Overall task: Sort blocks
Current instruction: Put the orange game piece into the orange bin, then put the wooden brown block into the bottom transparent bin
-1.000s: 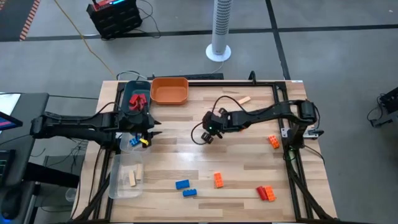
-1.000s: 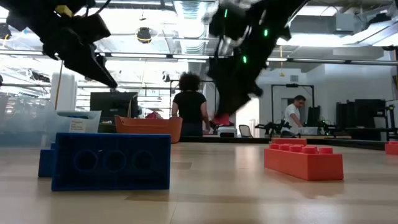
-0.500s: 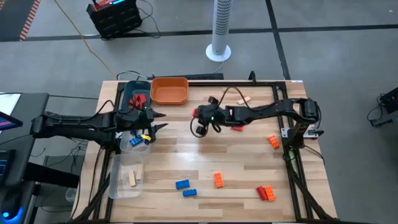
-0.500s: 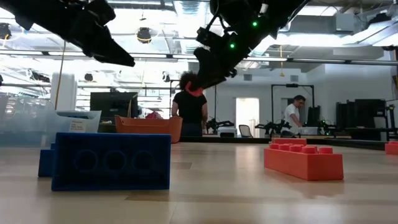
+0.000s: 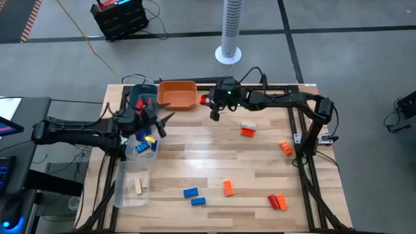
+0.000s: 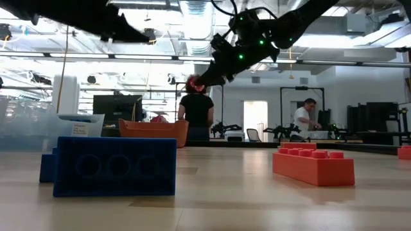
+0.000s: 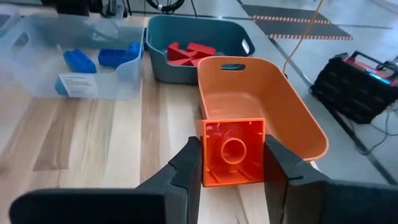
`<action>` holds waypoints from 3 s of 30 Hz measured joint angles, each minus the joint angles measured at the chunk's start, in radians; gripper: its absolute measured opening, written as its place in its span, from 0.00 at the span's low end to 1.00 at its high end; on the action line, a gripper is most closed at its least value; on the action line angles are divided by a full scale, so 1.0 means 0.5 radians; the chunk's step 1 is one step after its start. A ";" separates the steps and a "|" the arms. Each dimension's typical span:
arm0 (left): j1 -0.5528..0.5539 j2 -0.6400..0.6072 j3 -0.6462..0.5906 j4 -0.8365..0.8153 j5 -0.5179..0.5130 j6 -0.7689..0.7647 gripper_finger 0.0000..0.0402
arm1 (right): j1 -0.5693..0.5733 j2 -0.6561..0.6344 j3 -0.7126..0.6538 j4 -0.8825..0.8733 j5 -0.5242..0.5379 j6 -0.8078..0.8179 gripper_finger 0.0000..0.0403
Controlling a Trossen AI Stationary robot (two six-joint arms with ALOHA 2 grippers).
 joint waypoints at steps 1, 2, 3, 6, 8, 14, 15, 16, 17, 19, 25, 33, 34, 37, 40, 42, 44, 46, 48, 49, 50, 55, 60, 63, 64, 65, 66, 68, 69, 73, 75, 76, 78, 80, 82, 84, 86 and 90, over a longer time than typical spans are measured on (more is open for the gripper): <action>0.009 -0.001 0.000 0.077 -0.012 0.053 0.48 | -0.012 0.000 0.000 0.010 -0.011 0.017 0.29; 0.021 -0.001 0.000 0.150 -0.039 0.080 0.48 | -0.020 0.001 0.000 0.027 -0.016 0.034 0.29; 0.042 0.000 0.000 0.219 -0.062 0.091 0.48 | -0.027 0.001 0.006 0.029 -0.018 0.037 0.29; 0.145 -0.002 0.000 0.325 -0.096 0.084 0.48 | -0.030 0.002 0.101 -0.085 -0.022 0.030 0.29; 0.238 -0.001 0.000 0.269 -0.096 0.030 0.48 | -0.030 0.004 0.190 -0.173 -0.022 -0.017 0.29; 0.393 -0.002 -0.001 0.135 -0.096 -0.046 0.48 | -0.084 0.263 0.663 -0.427 -0.120 -0.084 0.29; 0.395 -0.007 -0.001 0.124 -0.096 -0.045 0.48 | -0.097 0.336 0.753 -0.524 -0.146 -0.085 0.29; 0.394 -0.008 -0.001 0.106 -0.095 -0.048 0.48 | -0.101 0.414 0.857 -0.621 -0.159 -0.101 0.29; 0.393 -0.010 -0.001 0.087 -0.095 -0.052 0.48 | -0.112 0.488 0.953 -0.681 -0.157 -0.128 0.29; 0.393 -0.008 -0.001 -0.002 -0.094 -0.049 0.48 | -0.132 0.640 1.146 -0.864 -0.156 -0.161 0.29; 0.434 -0.001 -0.092 -0.012 -0.172 0.108 0.48 | -0.179 0.985 1.622 -1.092 -0.156 -0.209 0.29; 0.581 0.005 -0.114 0.210 -0.190 0.313 0.48 | -0.185 1.268 2.003 -1.295 -0.156 -0.245 0.30; 0.594 0.005 -0.114 0.258 -0.190 0.346 0.48 | -0.185 1.295 2.033 -1.308 -0.156 -0.251 0.31; 0.614 0.004 -0.114 0.382 -0.190 0.440 0.48 | -0.183 1.344 2.105 -1.413 -0.156 -0.272 0.38; 0.627 0.004 -0.114 0.481 -0.180 0.493 0.48 | -0.186 1.342 2.162 -1.456 -0.156 -0.277 0.46; 0.641 0.005 -0.114 0.530 -0.162 0.546 0.48 | -0.191 1.339 2.185 -1.461 -0.156 -0.277 0.52; 0.653 0.005 -0.114 0.564 -0.145 0.586 0.48 | -0.201 1.343 2.233 -1.541 -0.156 -0.277 0.56; 0.673 0.004 -0.114 0.568 -0.113 0.591 0.48 | -0.201 1.343 2.268 -1.558 -0.156 -0.277 0.58; 0.696 0.005 -0.114 0.565 -0.091 0.590 0.48 | -0.203 1.342 2.302 -1.559 -0.156 -0.277 0.59; 0.707 0.006 -0.114 0.564 -0.081 0.590 0.48 | -0.204 1.342 2.317 -1.573 -0.156 -0.277 0.59; 0.716 0.014 -0.114 0.565 -0.065 0.589 0.48 | -0.204 1.342 2.324 -1.589 -0.156 -0.279 0.59; 0.728 0.048 -0.114 0.559 -0.055 0.557 0.48 | -0.203 1.342 2.325 -1.673 -0.156 -0.332 0.58; 0.728 0.076 -0.114 0.529 -0.055 0.456 0.48 | -0.195 1.332 2.325 -1.789 -0.047 -0.183 0.58; 0.728 0.076 -0.114 0.480 -0.055 0.376 0.48 | -0.222 1.313 2.325 -1.948 0.017 -0.111 0.58; 0.728 0.075 -0.106 0.431 -0.056 0.352 0.48 | -0.238 1.310 2.327 -2.034 0.026 -0.087 0.58; 0.728 0.075 -0.083 0.348 -0.056 0.317 0.48 | -0.248 1.309 2.327 -2.133 0.031 -0.065 0.58; 0.728 0.076 -0.049 0.247 -0.056 0.276 0.48 | -0.262 1.309 2.327 -2.234 0.045 -0.044 0.58; 0.727 0.076 0.029 0.030 -0.055 0.197 0.48 | -0.281 1.313 2.324 -2.409 0.081 -0.010 0.58; 0.727 0.076 0.064 -0.065 -0.055 0.166 0.48 | -0.283 1.314 2.324 -2.462 0.097 0.002 0.58; 0.727 0.080 0.143 -0.321 -0.051 0.091 0.48 | -0.271 1.299 2.324 -2.524 0.228 0.021 0.58; 0.725 0.079 0.146 -0.336 -0.051 0.085 0.48 | -0.258 1.260 2.321 -2.533 0.284 -0.004 0.58; 0.725 0.079 0.146 -0.341 -0.051 0.083 0.48 | -0.251 1.224 2.321 -2.527 0.311 -0.007 0.58; 0.723 0.080 0.146 -0.344 -0.051 0.083 0.48 | -0.246 1.145 2.324 -2.548 0.350 -0.011 0.58; 0.721 0.079 0.147 -0.343 -0.051 0.082 0.48 | -0.245 1.068 2.326 -2.598 0.365 -0.017 0.58; 0.721 0.079 0.147 -0.343 -0.051 0.082 0.48 | -0.262 1.006 2.326 -2.704 0.373 -0.025 0.58; 0.721 0.079 0.147 -0.341 -0.051 0.082 0.48 | -0.283 0.949 2.324 -2.790 0.448 -0.022 0.58; 0.721 0.079 0.147 -0.336 -0.051 0.083 0.48 | -0.306 0.866 2.323 -2.819 0.525 -0.008 0.58; 0.721 0.079 0.147 -0.343 -0.051 0.095 0.48 | -0.316 0.648 2.324 -2.751 0.539 0.058 0.58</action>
